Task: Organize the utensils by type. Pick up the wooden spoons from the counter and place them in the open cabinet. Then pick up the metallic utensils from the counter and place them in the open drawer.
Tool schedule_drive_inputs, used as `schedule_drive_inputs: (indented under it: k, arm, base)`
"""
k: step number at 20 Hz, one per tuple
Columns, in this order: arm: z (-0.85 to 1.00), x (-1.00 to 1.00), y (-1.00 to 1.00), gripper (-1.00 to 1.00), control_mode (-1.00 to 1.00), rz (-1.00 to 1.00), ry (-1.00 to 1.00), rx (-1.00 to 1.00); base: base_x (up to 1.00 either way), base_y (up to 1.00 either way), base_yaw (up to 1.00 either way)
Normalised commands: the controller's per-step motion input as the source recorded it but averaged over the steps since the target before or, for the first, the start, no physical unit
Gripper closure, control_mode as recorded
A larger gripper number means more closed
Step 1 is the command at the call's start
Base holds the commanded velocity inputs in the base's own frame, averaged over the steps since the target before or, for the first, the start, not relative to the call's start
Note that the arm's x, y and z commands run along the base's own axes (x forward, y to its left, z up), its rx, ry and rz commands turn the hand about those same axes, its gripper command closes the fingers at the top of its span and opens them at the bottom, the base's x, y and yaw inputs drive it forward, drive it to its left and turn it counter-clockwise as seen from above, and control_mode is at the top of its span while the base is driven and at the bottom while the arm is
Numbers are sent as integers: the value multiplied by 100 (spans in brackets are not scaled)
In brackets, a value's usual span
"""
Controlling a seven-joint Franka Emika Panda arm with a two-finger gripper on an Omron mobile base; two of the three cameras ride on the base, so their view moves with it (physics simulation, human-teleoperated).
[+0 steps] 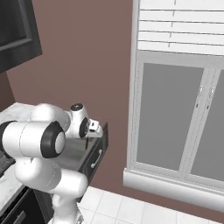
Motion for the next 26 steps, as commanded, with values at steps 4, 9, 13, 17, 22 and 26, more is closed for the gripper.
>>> schedule_drive_inputs:
  k: [4,9,13,17,22,26]
  arm:
    - [-23,22,19,100,-100,-12,7,14]
    - [-11,15,29,100,-100,-9,0,13]
    - [-17,3,21,100,-100,-9,0,7]
    - [-51,2,19,100,-100,-10,0,1]
    - [-52,14,6,100,-100,-7,0,0]
    - [-40,6,0,100,-100,-2,0,0]
  base:
    - [0,0,0]
    - [0,0,0]
    - [0,0,0]
    - [0,0,0]
    - [0,0,0]
    - [0,0,0]
